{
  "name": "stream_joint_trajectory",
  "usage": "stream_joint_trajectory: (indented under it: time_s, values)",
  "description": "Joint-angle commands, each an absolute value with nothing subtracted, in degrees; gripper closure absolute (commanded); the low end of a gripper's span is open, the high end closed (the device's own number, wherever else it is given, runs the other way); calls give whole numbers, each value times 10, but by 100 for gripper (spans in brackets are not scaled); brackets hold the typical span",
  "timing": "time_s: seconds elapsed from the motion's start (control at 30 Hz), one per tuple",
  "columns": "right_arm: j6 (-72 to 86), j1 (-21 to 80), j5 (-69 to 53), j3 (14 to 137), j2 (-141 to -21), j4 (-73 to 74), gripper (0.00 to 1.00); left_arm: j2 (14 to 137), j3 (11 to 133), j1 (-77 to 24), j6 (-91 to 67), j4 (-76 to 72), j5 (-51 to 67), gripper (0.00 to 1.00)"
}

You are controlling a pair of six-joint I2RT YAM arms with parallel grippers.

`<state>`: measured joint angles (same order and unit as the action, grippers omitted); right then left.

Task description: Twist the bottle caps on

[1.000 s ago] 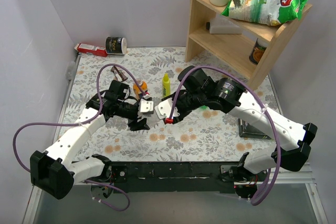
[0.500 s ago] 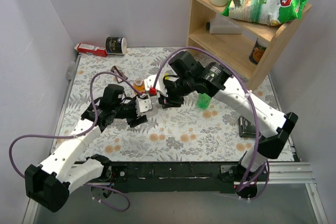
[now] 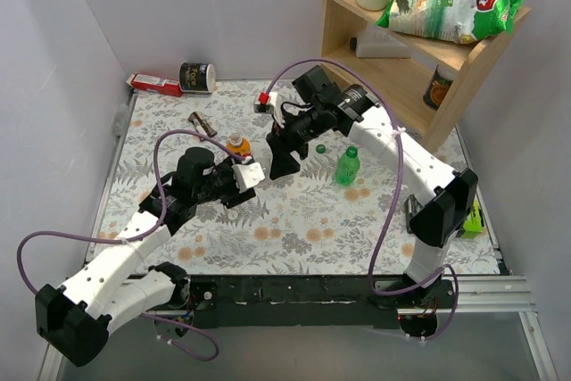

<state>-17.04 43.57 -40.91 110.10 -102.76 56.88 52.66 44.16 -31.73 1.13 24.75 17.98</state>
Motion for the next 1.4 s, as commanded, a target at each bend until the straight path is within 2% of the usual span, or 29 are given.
stream_joint_trajectory:
  time_s: [0.0, 0.17, 0.27, 0.5, 0.6, 0.83, 1.13, 1.37]
  values:
    - [-298, 424, -324, 1094, -935, 544, 21, 514, 475, -322, 41, 366, 265, 100]
    - [-476, 425, -340, 957, -821, 499, 21, 523, 494, -322, 109, 478, 333, 100]
    - [-532, 453, -333, 880, -759, 469, 22, 545, 518, -322, 127, 521, 351, 100]
    - [-636, 545, -294, 857, -735, 481, 34, 568, 542, -322, 146, 533, 365, 100]
    - [-661, 573, -277, 846, -732, 488, 36, 572, 545, -322, 141, 533, 372, 100]
    - [-663, 591, -251, 820, -724, 469, 38, 568, 548, -322, 124, 519, 384, 100]
    - [-644, 593, -228, 802, -712, 425, 52, 570, 548, -322, 105, 505, 391, 100]
    - [-542, 592, -236, 837, -750, 441, 63, 558, 533, -322, 53, 433, 345, 100]
